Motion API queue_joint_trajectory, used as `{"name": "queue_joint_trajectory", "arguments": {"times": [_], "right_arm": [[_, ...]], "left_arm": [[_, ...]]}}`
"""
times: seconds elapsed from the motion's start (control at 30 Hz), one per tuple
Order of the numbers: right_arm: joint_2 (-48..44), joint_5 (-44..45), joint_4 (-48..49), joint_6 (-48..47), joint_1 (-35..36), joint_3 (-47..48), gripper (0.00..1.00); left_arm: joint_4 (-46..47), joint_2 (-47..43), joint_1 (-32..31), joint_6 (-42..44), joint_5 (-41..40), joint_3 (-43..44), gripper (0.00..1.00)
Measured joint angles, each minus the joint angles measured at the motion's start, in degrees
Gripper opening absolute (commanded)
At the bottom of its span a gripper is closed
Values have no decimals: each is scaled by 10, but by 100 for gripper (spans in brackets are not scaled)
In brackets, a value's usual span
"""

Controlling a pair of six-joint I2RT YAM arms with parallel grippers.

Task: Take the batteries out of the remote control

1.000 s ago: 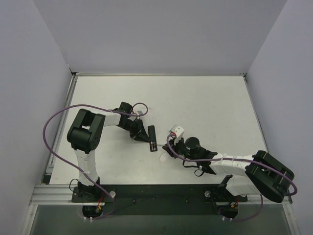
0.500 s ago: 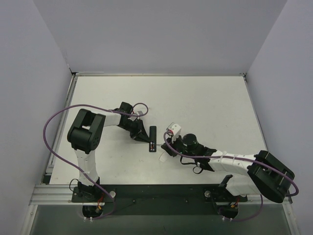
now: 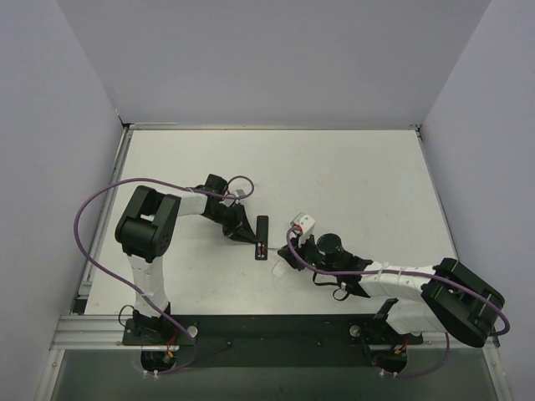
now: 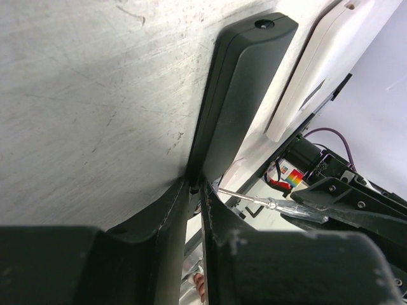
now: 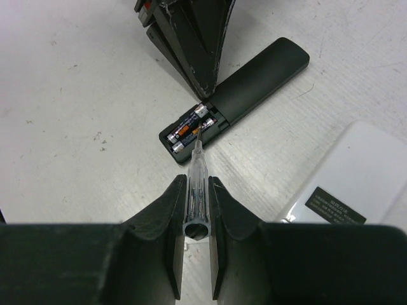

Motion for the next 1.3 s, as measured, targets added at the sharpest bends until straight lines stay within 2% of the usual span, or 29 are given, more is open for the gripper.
{"name": "queue_joint_trajectory", "arguments": {"times": [0.17,0.63,0.77,1.03,1.3], "right_arm": [[0,-3,46,37,-10,-27,0],[-19,-4,41,51,-12,-37,0],[-32,-5,26,48,-12,-36,0],[-49,-9,-39,28,-10,-14,0],[-58,-8,-66,12,-6,-7,0]], "left_arm": [[0,0,-2,0,0,0,24],[1,0,-6,-1,0,0,24],[1,0,-6,-1,0,0,28],[-15,-13,-6,3,-13,9,46],[-33,-41,-3,20,-64,24,51]]}}
